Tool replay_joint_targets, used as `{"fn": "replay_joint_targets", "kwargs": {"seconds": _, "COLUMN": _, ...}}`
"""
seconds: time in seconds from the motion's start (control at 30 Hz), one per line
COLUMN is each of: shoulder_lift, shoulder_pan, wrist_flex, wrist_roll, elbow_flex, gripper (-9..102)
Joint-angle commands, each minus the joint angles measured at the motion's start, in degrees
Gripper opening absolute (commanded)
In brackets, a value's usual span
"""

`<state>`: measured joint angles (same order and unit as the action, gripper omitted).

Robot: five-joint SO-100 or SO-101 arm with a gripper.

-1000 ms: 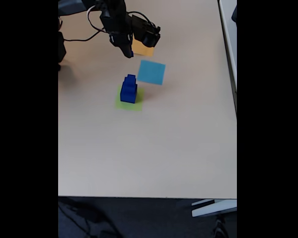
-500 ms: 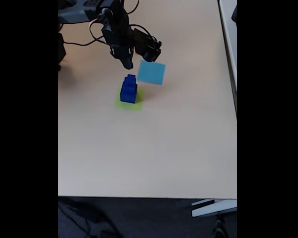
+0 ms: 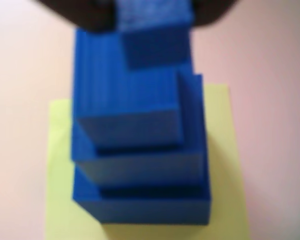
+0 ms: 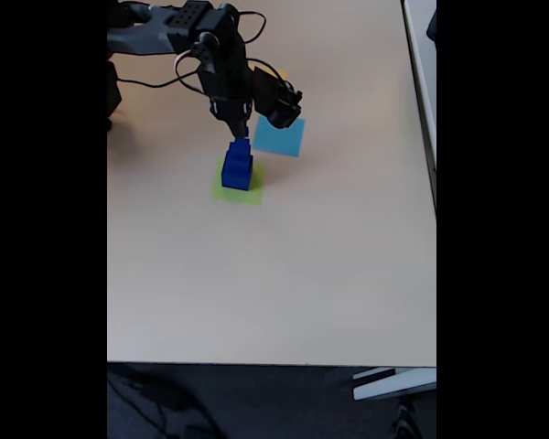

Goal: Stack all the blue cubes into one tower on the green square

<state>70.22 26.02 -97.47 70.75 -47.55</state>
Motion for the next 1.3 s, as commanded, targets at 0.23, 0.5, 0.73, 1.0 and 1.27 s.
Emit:
{"fn": "replay_joint_targets", "kwargs": {"seconds": 0.23, "shoulder_lift": 0.3, "shoulder_pan": 1.7, "wrist_flex": 0.4, "wrist_roll": 0.1, "elbow_flex": 3.4, "gripper": 0}}
{"fn": "replay_joint_targets", "kwargs": {"seconds": 0.5, "shoulder_lift": 0.1, "shoulder_pan": 2.3, "wrist_flex": 0.3, "wrist_roll": 0.3, "elbow_flex": 2.6, "gripper": 0}}
{"fn": "replay_joint_targets", "kwargs": {"seconds": 0.73, "shoulder_lift": 0.0, "shoulder_pan": 2.2, "wrist_flex": 0.3, "wrist_roll": 1.0, "elbow_flex": 1.3, "gripper": 0}}
{"fn": "replay_joint_targets", "kwargs": {"seconds": 1.0, "shoulder_lift": -0.6, "shoulder_pan": 2.0, "wrist_flex": 0.1, "wrist_roll": 1.0, "elbow_flex": 1.0, "gripper": 0}}
{"fn": "replay_joint_targets", "kwargs": {"seconds": 1.27, "shoulder_lift": -1.0, "shoulder_pan": 1.9, "wrist_flex": 0.1, "wrist_roll": 1.1, "elbow_flex": 1.1, "gripper": 0}}
